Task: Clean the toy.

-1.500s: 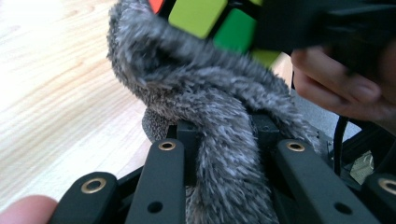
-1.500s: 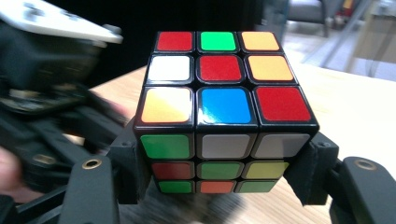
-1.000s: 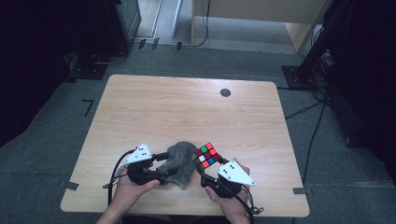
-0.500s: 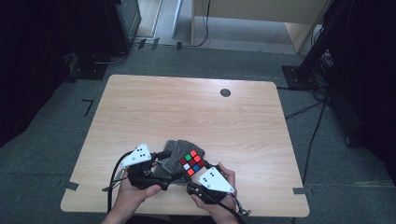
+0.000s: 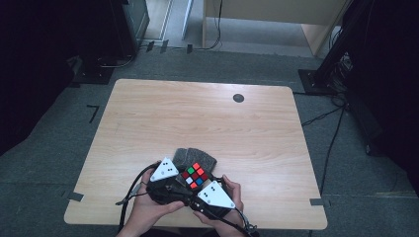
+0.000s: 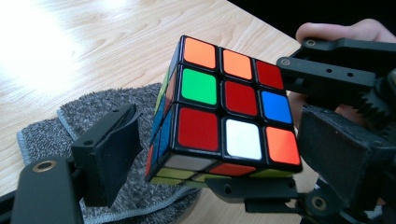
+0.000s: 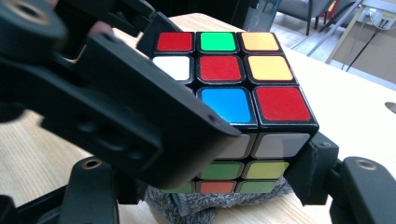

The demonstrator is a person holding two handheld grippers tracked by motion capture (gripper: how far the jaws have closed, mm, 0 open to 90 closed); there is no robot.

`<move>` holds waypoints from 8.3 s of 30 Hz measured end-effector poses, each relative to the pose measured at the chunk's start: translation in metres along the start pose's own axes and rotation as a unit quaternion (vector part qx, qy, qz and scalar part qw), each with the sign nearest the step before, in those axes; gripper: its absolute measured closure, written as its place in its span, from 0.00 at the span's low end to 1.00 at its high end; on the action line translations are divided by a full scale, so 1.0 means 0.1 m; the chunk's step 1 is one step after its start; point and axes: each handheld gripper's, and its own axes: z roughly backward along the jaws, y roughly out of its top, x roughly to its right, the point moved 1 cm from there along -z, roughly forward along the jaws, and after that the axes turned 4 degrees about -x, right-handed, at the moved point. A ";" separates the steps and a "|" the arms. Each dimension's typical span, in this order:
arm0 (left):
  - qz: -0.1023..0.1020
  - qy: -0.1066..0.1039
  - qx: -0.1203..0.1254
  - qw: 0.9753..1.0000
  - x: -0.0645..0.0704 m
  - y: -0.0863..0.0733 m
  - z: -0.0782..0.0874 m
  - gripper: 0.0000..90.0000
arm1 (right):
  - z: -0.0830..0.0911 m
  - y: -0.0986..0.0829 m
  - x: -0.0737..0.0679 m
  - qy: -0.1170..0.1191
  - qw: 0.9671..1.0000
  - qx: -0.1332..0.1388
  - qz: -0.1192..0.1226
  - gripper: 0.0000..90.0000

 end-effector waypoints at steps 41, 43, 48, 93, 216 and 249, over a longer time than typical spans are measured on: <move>0.102 -0.121 -0.010 0.987 -0.37 -0.01 0.16 0.38 | 0.01 -0.06 -0.09 0.007 0.996 0.026 0.087 0.32; 0.111 -0.134 -0.009 0.985 -0.39 -0.01 0.16 0.38 | 0.02 -0.05 -0.08 0.014 0.996 0.033 0.081 0.31; 0.116 -0.153 -0.010 0.981 -0.40 -0.03 0.13 0.37 | 0.07 -0.04 -0.13 0.009 0.994 0.056 0.098 0.38; -0.053 -0.034 0.061 0.996 -0.65 -0.19 0.46 0.37 | -0.45 -0.44 0.41 0.076 0.977 -0.181 -0.080 0.68; -0.178 -0.019 0.104 0.978 -0.28 -0.26 0.12 0.38 | 0.32 0.17 0.42 0.161 0.978 0.007 -0.131 0.87; -0.187 -0.023 0.099 0.977 -0.19 -0.30 0.02 0.38 | 0.36 0.23 0.37 0.194 0.972 0.028 -0.132 0.87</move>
